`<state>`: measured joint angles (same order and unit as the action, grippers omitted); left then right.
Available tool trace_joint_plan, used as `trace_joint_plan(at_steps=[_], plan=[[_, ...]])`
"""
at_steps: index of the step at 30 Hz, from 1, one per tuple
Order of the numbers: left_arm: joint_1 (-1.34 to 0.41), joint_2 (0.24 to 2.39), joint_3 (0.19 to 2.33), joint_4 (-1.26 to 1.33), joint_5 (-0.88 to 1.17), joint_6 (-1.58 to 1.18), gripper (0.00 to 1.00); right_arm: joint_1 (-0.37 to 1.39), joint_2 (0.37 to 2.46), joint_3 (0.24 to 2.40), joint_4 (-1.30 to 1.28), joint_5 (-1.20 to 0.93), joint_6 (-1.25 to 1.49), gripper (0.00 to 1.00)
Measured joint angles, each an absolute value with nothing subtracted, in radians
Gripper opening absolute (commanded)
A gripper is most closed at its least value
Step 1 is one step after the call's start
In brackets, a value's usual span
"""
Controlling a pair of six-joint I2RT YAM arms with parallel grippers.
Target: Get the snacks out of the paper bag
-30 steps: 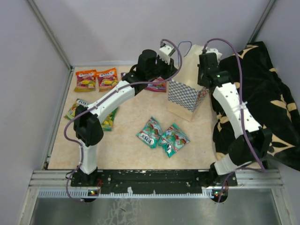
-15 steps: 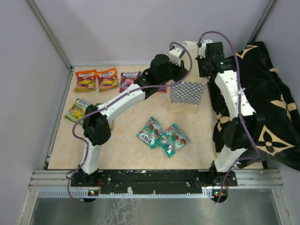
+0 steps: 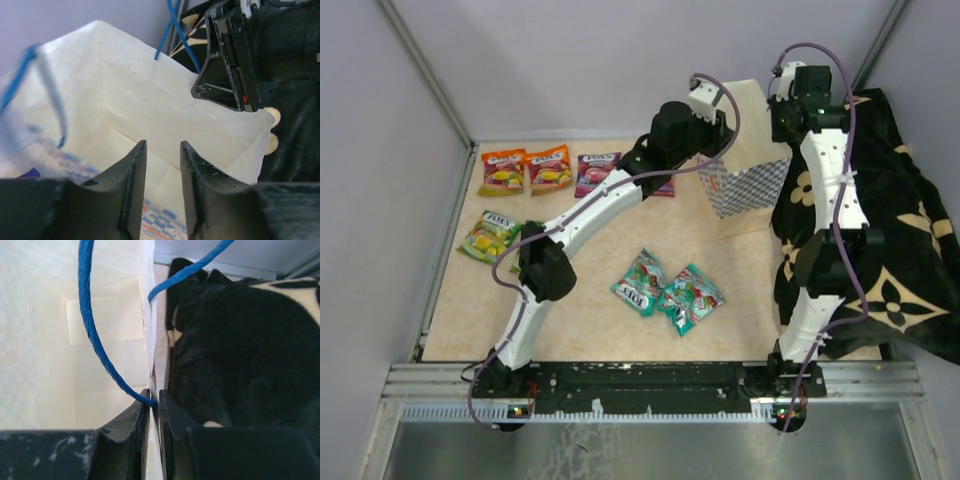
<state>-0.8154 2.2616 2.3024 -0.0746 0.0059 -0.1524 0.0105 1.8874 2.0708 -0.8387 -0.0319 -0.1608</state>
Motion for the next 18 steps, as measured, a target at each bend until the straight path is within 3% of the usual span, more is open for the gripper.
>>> trace_joint_plan(at_steps=[4, 7, 11, 13, 14, 18], plan=[[-0.811, 2.233, 2.3, -0.099, 0.017, -0.13, 0.69, -0.032, 1.921, 2.092, -0.841, -0.032, -0.154, 0.13], [-0.81, 2.128, 2.216, -0.113, 0.038, -0.107, 0.82, -0.061, 1.955, 2.125, -0.839, -0.037, -0.152, 0.14], [-0.804, 1.91, 2.073, -0.116, 0.044, -0.053, 0.93, -0.08, 1.986, 2.145, -0.838, -0.041, -0.138, 0.48], [-0.795, 1.765, 1.945, -0.097, 0.043, -0.043, 0.96, -0.083, 1.998, 2.164, -0.856, -0.044, -0.122, 0.83], [-0.788, 1.701, 1.879, -0.075, 0.045, -0.044, 0.97, -0.084, 2.003, 2.182, -0.866, -0.049, -0.106, 0.95], [-0.735, 1.478, 1.521, 0.026, 0.057, -0.086, 1.0, -0.088, 2.0, 2.26, -0.882, -0.057, -0.047, 0.99]])
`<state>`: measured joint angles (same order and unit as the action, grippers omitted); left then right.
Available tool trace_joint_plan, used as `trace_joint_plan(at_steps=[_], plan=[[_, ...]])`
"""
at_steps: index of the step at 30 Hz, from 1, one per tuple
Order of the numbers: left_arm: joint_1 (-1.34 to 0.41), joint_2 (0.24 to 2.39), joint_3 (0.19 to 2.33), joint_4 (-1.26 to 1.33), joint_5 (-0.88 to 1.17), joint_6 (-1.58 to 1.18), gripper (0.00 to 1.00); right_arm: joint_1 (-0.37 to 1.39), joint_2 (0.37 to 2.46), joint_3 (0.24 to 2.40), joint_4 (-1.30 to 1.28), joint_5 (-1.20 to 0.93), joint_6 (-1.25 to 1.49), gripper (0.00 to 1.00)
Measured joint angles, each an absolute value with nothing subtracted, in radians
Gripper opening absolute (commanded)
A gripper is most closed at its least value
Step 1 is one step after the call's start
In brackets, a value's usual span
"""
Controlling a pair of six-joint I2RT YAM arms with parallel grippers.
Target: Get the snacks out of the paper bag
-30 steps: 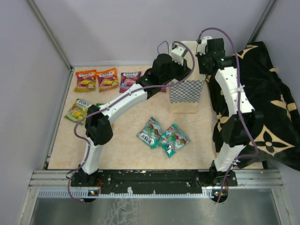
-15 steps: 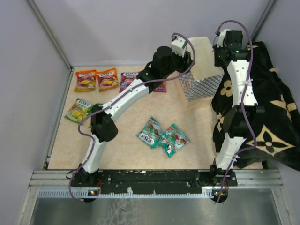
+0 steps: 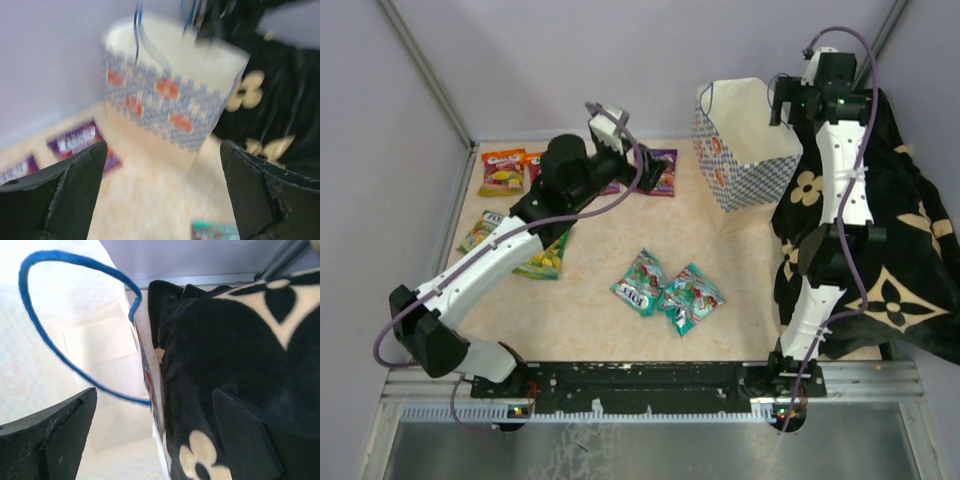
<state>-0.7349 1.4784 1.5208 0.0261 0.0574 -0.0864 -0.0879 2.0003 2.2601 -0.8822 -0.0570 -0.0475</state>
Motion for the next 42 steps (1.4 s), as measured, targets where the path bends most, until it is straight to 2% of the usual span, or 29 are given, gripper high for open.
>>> trace_joint_plan(at_steps=[5, 9, 14, 17, 21, 27, 33, 37, 42], plan=[[-0.711, 1.424, 1.097, 0.052, 0.059, -0.161, 0.99, -0.088, 1.871, 2.228, -0.87, 0.043, 0.083, 0.99], [-0.713, 1.377, 0.812, -0.012, 0.059, -0.251, 0.97, -0.044, 1.539, 1.922, -0.758, 0.139, 0.152, 0.98], [-0.714, 1.092, 0.557, -0.052, 0.039, -0.379, 0.98, 0.318, 1.071, 1.496, -0.576, 0.207, 0.159, 0.9], [-0.714, 0.944, 0.468, -0.035, 0.03, -0.453, 0.98, 0.501, 0.985, 1.361, -0.521, 0.198, 0.172, 0.86], [-0.714, 0.858, 0.337, 0.022, 0.056, -0.553, 0.97, 0.656, 1.137, 1.224, -0.451, 0.146, 0.203, 0.75], [-0.713, 0.925, 0.212, 0.117, 0.073, -0.656, 0.97, 0.68, 1.489, 1.081, -0.396, -0.076, 0.257, 0.59], [-0.691, 1.052, 0.212, 0.294, 0.083, -0.68, 0.95, 0.673, 1.674, 1.128, -0.357, -0.211, 0.274, 0.54], [-0.674, 1.141, 0.212, 0.415, 0.11, -0.696, 0.86, 0.671, 1.752, 1.174, -0.305, -0.244, 0.274, 0.52], [-0.664, 1.247, 0.219, 0.538, 0.154, -0.713, 0.78, 0.664, 1.816, 1.18, -0.272, -0.254, 0.275, 0.56]])
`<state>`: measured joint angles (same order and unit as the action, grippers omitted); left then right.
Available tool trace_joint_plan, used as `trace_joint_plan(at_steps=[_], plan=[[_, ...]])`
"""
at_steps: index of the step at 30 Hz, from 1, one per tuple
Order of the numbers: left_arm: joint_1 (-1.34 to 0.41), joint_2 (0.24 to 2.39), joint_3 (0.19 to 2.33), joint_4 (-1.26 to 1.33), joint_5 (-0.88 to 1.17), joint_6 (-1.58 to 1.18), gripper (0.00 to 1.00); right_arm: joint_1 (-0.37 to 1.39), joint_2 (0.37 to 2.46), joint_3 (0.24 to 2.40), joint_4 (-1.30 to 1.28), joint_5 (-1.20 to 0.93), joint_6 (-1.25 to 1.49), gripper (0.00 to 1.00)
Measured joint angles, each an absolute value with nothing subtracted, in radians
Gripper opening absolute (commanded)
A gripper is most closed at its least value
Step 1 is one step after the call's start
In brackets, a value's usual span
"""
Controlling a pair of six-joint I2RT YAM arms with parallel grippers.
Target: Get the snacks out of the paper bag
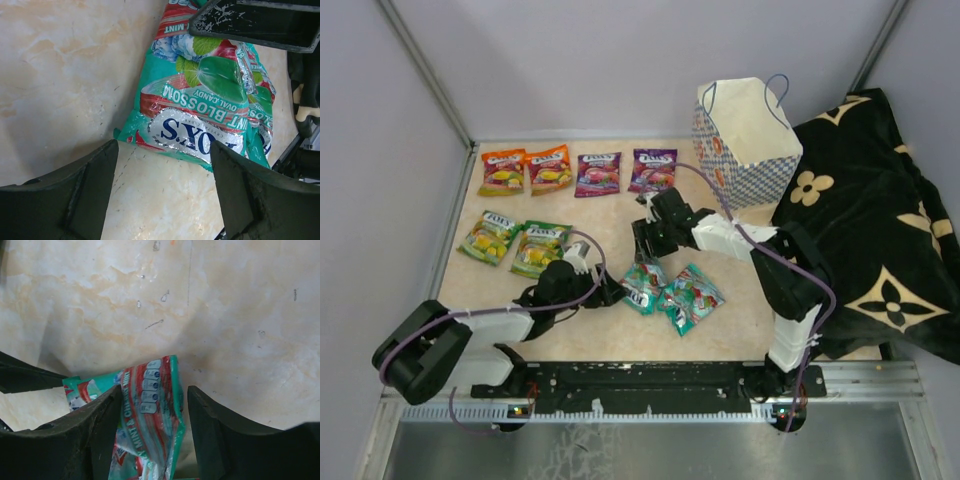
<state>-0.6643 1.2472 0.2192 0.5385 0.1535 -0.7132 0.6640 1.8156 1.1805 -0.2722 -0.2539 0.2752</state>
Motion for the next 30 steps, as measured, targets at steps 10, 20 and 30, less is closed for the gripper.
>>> trace_joint_plan(at_steps=[10, 20, 30], plan=[[-0.658, 1.342, 0.243, 0.56, 0.184, -0.73, 0.34, 0.567, 1.831, 1.124, -0.187, -0.322, 0.285, 0.53], [-0.638, 1.435, 0.34, 0.493, 0.141, -0.718, 0.0, 0.552, 1.854, 1.035, -0.051, -0.403, 0.315, 0.14], [-0.47, 1.627, 0.669, 0.377, 0.097, -0.611, 0.0, 0.541, 1.813, 0.859, 0.203, -0.34, 0.636, 0.0]])
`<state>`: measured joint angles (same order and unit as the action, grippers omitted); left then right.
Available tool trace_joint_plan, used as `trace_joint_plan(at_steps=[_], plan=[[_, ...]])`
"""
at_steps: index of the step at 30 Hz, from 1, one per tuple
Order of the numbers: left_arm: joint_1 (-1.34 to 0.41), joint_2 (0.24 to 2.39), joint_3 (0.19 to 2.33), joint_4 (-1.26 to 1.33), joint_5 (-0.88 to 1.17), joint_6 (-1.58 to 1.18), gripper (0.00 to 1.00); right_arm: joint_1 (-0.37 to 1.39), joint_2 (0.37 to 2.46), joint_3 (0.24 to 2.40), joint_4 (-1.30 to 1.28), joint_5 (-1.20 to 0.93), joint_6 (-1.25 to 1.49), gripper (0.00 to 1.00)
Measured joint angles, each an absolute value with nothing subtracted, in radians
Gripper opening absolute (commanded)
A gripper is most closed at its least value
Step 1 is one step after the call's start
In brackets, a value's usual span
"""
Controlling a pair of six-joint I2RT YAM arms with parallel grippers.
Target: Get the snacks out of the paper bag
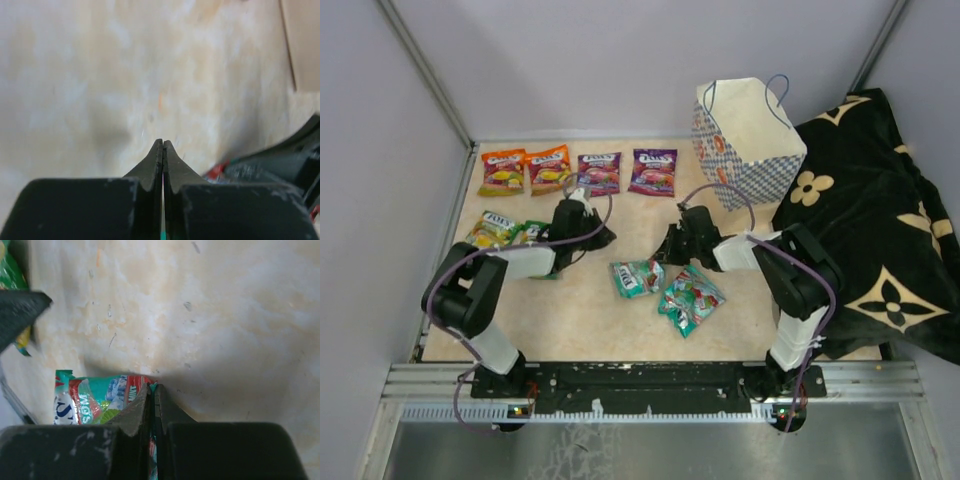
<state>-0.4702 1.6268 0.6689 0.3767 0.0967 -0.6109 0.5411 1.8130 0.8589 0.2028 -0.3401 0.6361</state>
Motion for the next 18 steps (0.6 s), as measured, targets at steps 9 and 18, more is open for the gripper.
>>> trace_joint_plan(at_steps=[9, 18], plan=[[-0.447, 1.815, 1.146, 0.171, 0.097, -0.463, 0.16, 0.58, 1.759, 0.691, 0.384, -0.112, 1.223, 0.0], [-0.446, 1.494, 1.108, -0.016, 0.07, -0.344, 0.79, 0.72, 1.601, 0.611, 0.308, 0.248, 1.58, 0.0]])
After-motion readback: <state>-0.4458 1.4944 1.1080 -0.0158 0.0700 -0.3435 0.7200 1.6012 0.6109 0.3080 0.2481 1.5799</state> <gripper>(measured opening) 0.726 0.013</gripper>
